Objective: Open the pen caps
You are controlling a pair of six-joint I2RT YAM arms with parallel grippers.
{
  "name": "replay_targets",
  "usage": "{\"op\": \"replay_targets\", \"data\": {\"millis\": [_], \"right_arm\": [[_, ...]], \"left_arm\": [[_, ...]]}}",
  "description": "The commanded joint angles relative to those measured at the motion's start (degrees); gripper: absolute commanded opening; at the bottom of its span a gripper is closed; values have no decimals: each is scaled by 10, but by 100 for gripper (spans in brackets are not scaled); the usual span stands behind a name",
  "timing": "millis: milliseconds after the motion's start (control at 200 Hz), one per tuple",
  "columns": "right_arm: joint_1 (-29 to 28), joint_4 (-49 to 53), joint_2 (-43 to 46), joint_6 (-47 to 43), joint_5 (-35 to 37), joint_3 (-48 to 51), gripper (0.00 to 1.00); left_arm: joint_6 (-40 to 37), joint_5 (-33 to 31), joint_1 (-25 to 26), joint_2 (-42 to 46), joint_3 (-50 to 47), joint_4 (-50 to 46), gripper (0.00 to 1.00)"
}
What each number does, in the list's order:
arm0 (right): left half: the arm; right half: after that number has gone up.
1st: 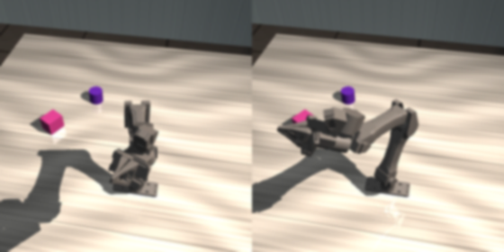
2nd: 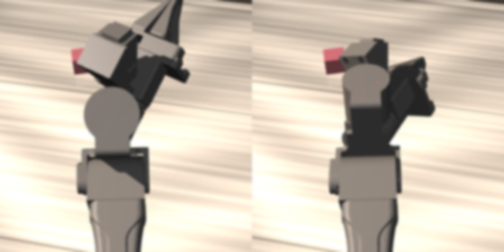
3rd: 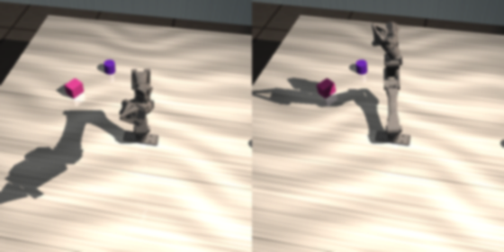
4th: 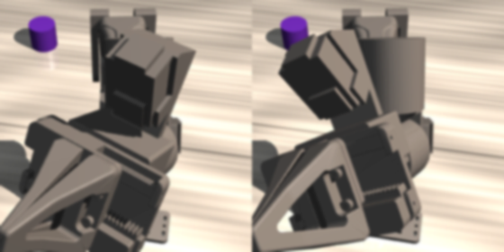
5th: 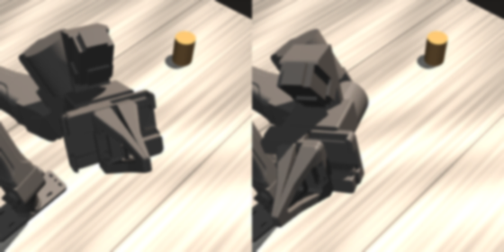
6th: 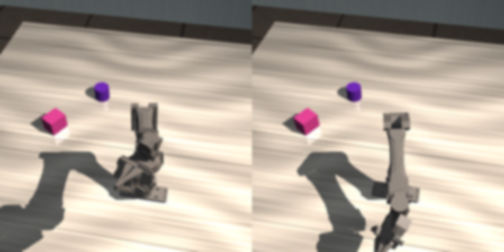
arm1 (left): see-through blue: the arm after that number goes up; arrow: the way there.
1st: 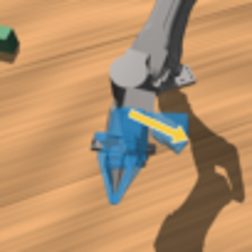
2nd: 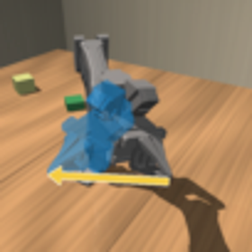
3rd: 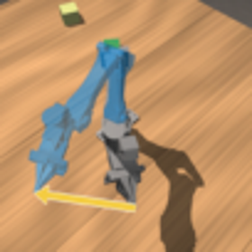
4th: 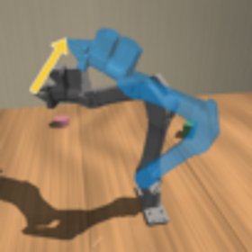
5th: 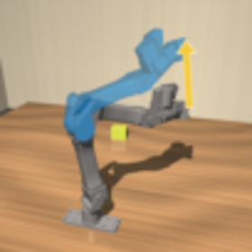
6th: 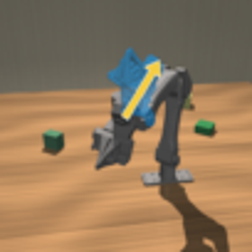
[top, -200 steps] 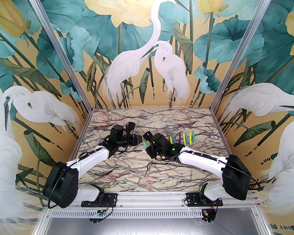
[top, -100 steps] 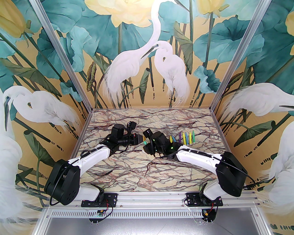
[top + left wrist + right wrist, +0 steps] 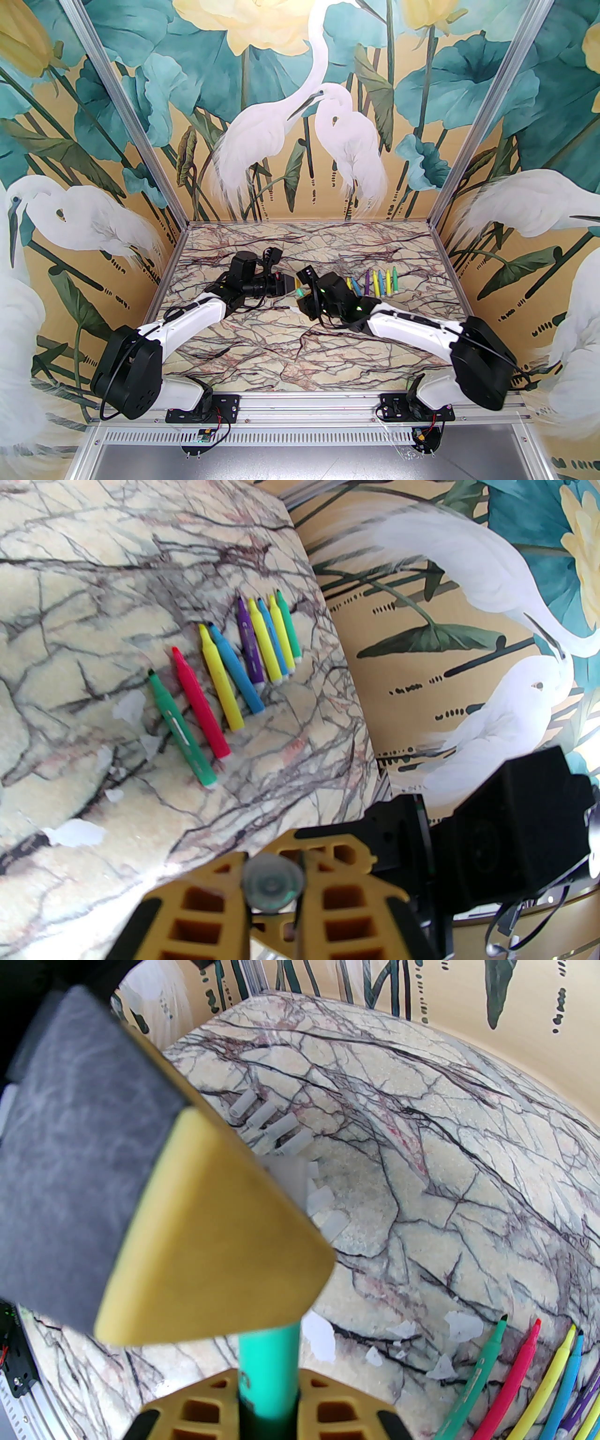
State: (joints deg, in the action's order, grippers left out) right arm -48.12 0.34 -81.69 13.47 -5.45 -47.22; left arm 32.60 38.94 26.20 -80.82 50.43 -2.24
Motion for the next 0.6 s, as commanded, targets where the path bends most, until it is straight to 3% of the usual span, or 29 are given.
{"op": "replay_targets", "data": {"millis": [0,380,510,595], "right_arm": [[2,77,34,10,-6,55,0],[3,83,94,12,-4,126,0],[13,76,80,27,21,124,0],[30,72,49,43,30,107,0]], "left_arm": [[-3,-101,-24,-11,49,-12,0],[8,-112,-34,-60,108,-60,0],[-32,-128,-32,-92,138,-118,0],[-69,-173,-23,-132,160,-180,0]]}}
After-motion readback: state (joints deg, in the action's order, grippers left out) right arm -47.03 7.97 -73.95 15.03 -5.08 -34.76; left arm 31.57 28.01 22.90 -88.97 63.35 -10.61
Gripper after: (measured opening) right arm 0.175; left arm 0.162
